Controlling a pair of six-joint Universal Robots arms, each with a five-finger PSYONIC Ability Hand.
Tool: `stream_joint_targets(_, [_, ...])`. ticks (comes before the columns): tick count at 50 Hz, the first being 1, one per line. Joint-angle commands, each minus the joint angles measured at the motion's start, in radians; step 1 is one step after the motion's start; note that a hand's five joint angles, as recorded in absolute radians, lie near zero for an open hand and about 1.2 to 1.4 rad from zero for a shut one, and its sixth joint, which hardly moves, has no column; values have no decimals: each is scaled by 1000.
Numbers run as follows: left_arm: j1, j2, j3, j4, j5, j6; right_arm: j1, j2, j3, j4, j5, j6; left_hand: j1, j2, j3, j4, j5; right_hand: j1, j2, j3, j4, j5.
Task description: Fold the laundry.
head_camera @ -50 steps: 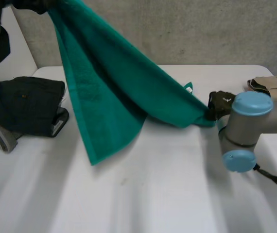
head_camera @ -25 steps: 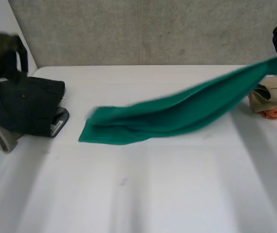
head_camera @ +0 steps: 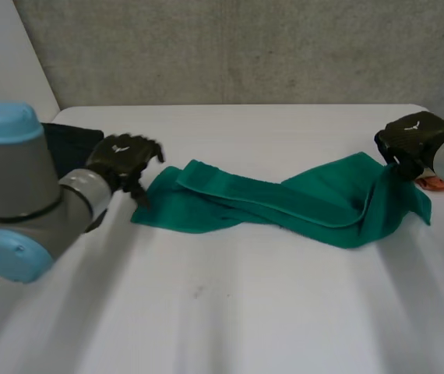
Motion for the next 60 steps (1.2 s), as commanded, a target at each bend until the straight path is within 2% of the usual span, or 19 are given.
stream_joint_targets(1, [-85, -66, 85, 84, 8, 66, -13, -79, 130, -89, -11, -2, 59, 60, 61, 71, 72, 271, 219, 211, 199, 224])
stream_joint_targets(6, [-108, -184, 181, 26, 8, 197, -30, -92, 178, -109, -18, -4, 24, 25, 26, 36, 36, 271, 219, 211, 199, 224])
stream_joint_targets(12, [-94, -307, 275, 46, 28, 319, -53, -95, 202, -118, -41, -4, 82, 83, 85, 94, 95, 271, 219, 211, 199, 224])
stream_joint_targets(18, [-83, -403, 370, 53, 77, 322, -66, -95, 225, -123, -49, -8, 97, 98, 100, 109, 110, 271, 219, 211, 199, 224])
stream_joint_targets(32, [-89, -526, 494, 69, 103, 304, -73, -87, 247, -144, -51, -28, 191, 192, 193, 203, 203, 271, 219, 211, 199, 224])
stream_joint_targets(37, [-83, -574, 557, 70, 119, 302, -75, -78, 248, -158, -48, -28, 557, 559, 560, 569, 570, 271, 219, 211, 199, 224])
stream_joint_targets(40, [-82, -595, 597, 67, 126, 302, -76, -78, 245, -160, -44, -31, 920, 922, 923, 932, 933, 271, 219, 211, 199, 224])
stream_joint_targets(42, [-82, -591, 602, 64, 116, 305, -79, -79, 241, -158, -41, -31, 922, 923, 924, 934, 934, 271, 219, 211, 199, 224])
stream_joint_targets(46, [-83, -450, 531, 20, 25, 293, -93, -91, 227, -153, -29, -44, 922, 923, 924, 934, 934, 271, 219, 211, 199, 224])
stream_joint_targets(48, [-80, -318, 444, 1, -16, 278, -102, -104, 212, -147, -25, -59, 922, 923, 924, 934, 934, 271, 219, 211, 199, 224])
stream_joint_targets(55, [-40, 56, 221, 1, -24, 239, -122, -173, 161, -66, -31, -88, 922, 923, 924, 934, 934, 271, 219, 211, 199, 224])
stream_joint_targets(60, [3, 309, 105, -98, -26, 232, -136, -263, 129, 21, -40, -103, 922, 923, 924, 934, 934, 271, 219, 211, 199, 224])
